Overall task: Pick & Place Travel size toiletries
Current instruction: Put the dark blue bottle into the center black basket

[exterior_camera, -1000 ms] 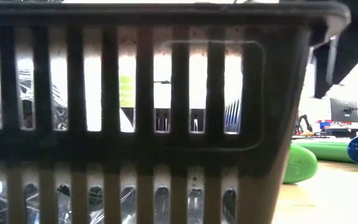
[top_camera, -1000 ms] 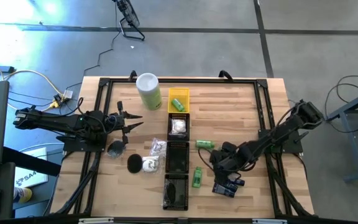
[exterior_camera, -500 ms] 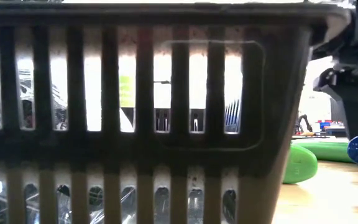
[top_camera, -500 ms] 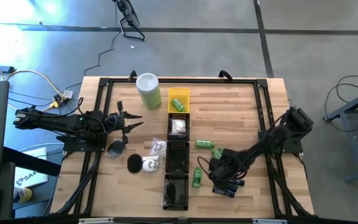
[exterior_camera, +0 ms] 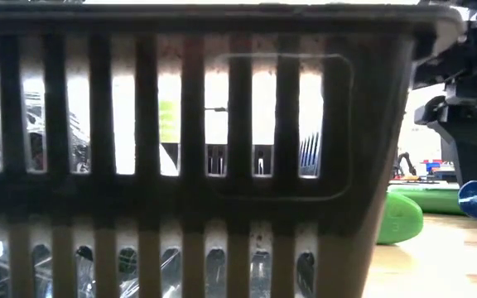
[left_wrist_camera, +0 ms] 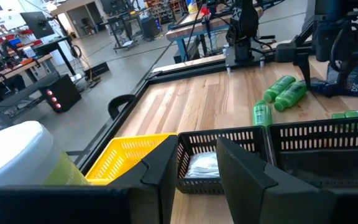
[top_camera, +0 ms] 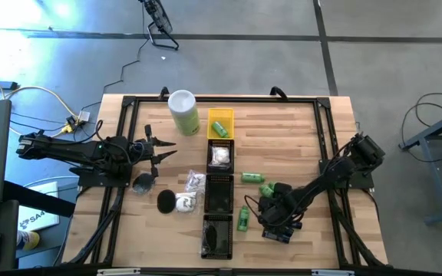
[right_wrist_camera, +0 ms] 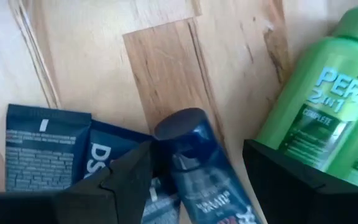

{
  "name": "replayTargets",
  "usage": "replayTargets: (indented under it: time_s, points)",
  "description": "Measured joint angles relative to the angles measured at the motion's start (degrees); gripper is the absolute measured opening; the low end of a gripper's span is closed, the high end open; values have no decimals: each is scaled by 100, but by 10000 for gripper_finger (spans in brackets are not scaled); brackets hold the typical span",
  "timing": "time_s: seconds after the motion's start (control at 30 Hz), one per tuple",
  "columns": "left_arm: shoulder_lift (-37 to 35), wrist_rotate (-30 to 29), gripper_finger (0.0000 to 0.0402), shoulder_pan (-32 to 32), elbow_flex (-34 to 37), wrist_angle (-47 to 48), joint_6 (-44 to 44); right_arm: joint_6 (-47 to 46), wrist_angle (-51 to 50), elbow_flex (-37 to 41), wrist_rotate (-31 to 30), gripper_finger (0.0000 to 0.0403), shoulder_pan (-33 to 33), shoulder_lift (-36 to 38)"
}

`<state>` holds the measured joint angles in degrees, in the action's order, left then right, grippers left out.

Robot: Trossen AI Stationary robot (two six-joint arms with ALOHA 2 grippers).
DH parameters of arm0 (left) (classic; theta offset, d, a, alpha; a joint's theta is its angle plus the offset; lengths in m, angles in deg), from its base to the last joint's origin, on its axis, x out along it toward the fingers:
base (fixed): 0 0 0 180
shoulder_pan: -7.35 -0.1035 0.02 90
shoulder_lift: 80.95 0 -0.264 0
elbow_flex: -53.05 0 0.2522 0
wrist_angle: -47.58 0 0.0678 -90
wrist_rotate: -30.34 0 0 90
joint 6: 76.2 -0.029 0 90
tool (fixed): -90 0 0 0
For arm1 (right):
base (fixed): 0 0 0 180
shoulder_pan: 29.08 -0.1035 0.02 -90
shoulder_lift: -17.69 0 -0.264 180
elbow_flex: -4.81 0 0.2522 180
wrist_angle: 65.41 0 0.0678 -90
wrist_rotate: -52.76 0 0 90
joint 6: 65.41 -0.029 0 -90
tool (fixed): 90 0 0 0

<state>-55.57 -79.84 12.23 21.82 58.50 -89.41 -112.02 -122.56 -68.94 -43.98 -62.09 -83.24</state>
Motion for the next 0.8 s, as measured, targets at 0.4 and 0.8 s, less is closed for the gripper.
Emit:
replayTargets:
  time_s: [0.4,0.8]
  points:
    - [-2,2,109,1,0,-1,0,-2,224,-2,-7,220,11,-139]
    - [0,4,109,1,0,-1,1,-91,243,-2,134,142,37,-163]
